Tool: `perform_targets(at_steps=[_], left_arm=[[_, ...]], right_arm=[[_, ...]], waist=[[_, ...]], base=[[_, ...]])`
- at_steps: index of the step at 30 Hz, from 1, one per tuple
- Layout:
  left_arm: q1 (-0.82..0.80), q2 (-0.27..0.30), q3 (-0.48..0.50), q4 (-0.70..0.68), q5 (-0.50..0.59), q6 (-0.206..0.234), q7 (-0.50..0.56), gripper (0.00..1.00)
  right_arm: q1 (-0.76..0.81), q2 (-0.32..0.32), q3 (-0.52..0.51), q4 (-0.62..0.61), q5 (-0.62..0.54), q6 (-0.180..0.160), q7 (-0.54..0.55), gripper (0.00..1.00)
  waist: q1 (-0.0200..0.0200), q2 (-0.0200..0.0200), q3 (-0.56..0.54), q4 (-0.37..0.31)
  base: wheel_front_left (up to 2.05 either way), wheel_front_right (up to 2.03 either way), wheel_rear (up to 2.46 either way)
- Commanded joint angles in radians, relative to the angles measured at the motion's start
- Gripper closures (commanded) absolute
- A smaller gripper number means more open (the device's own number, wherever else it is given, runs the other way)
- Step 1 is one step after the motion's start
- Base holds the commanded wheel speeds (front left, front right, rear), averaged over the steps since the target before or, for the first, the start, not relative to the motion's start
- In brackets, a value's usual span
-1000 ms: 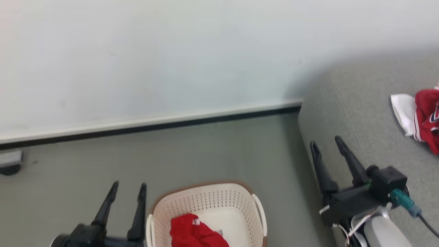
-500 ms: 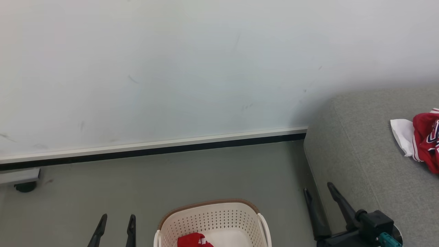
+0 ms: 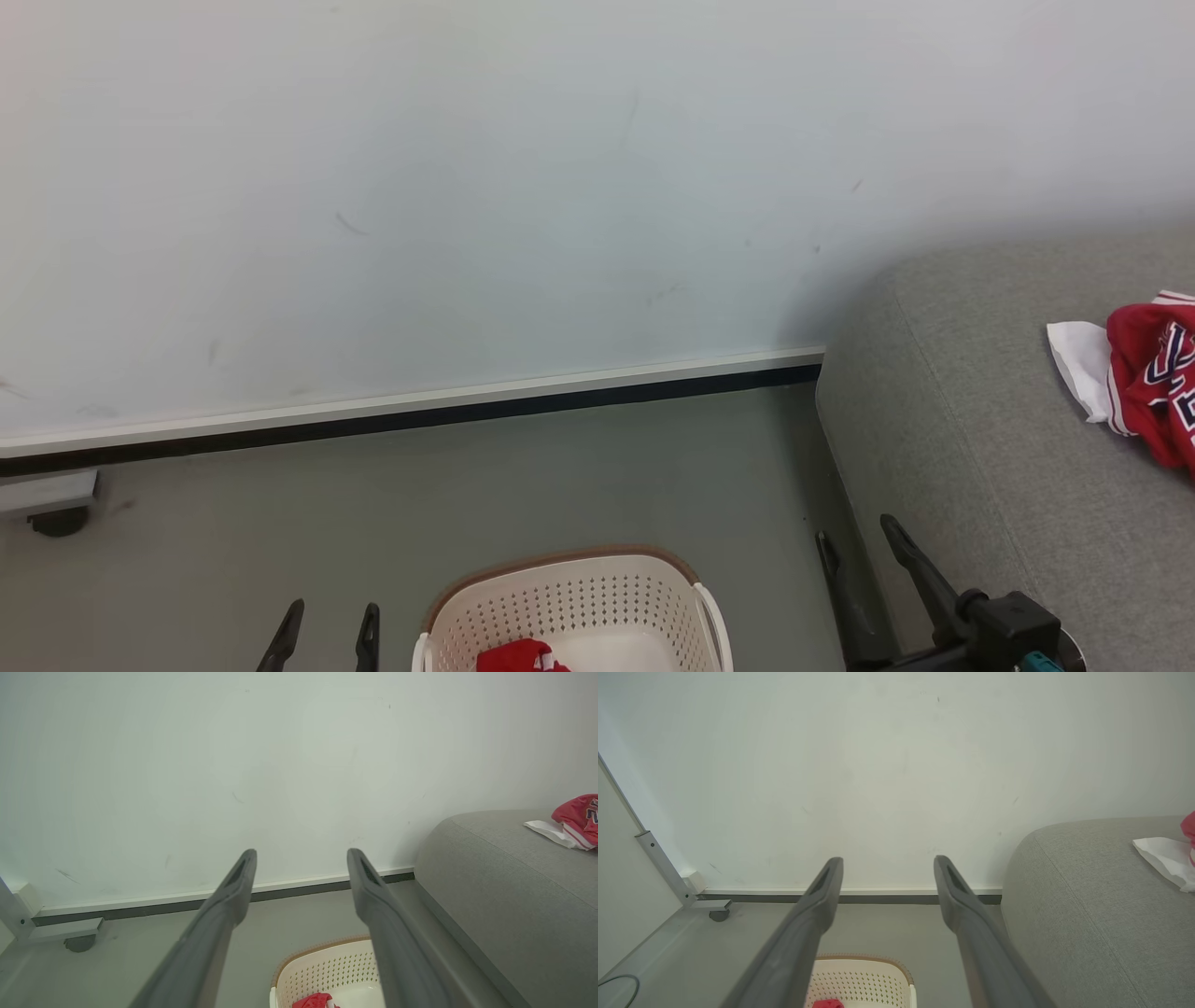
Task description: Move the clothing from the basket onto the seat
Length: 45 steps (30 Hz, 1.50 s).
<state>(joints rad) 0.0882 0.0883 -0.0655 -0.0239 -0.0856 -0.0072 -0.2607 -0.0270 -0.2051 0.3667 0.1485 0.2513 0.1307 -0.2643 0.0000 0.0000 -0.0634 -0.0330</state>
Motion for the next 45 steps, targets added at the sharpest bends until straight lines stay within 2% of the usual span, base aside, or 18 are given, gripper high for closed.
perform_targets(at_steps=[1,17,28,32,37,45], left_arm=[[0.009,-0.002,0.007,0.005,0.005,-0.003,-0.005,0.00],[0.015,-0.017,0.011,0.019,0.030,-0.035,-0.005,0.00],[-0.033,-0.007,-0.042,0.106,0.063,-0.074,-0.005,0.00],[-0.074,-0.005,-0.067,0.167,0.079,-0.080,-0.005,0.00],[-0.170,-0.002,-0.108,0.254,0.072,-0.098,-0.005,0.00],[-0.392,0.024,-0.212,0.498,0.087,-0.121,-0.005,0.00]], right_arm=[[0.014,0.001,-0.002,-0.002,-0.003,0.000,-0.002,0.00],[0.023,0.002,-0.007,-0.004,-0.002,0.000,-0.002,0.00],[-0.014,-0.013,0.004,-0.027,0.010,0.000,-0.002,0.00],[-0.036,-0.023,0.009,-0.050,0.013,0.000,-0.002,0.00],[-0.095,-0.025,0.004,-0.088,0.035,0.000,-0.002,0.00],[-0.231,-0.021,0.007,-0.153,0.045,0.000,-0.002,0.00]], waist=[[0.0000,0.0000,-0.001,0.000],[0.0000,0.0000,-0.002,0.008],[0.0000,0.0000,0.043,-0.018],[0.0000,0.0000,0.085,-0.037],[0.0000,0.0000,0.193,-0.059],[0.0000,0.0000,0.383,-0.102]], base=[[0.00,0.00,0.00],[0.00,0.00,0.00],[0.00,0.00,0.00],[0.00,0.00,0.00],[0.00,0.00,0.00],[0.00,0.00,0.00]])
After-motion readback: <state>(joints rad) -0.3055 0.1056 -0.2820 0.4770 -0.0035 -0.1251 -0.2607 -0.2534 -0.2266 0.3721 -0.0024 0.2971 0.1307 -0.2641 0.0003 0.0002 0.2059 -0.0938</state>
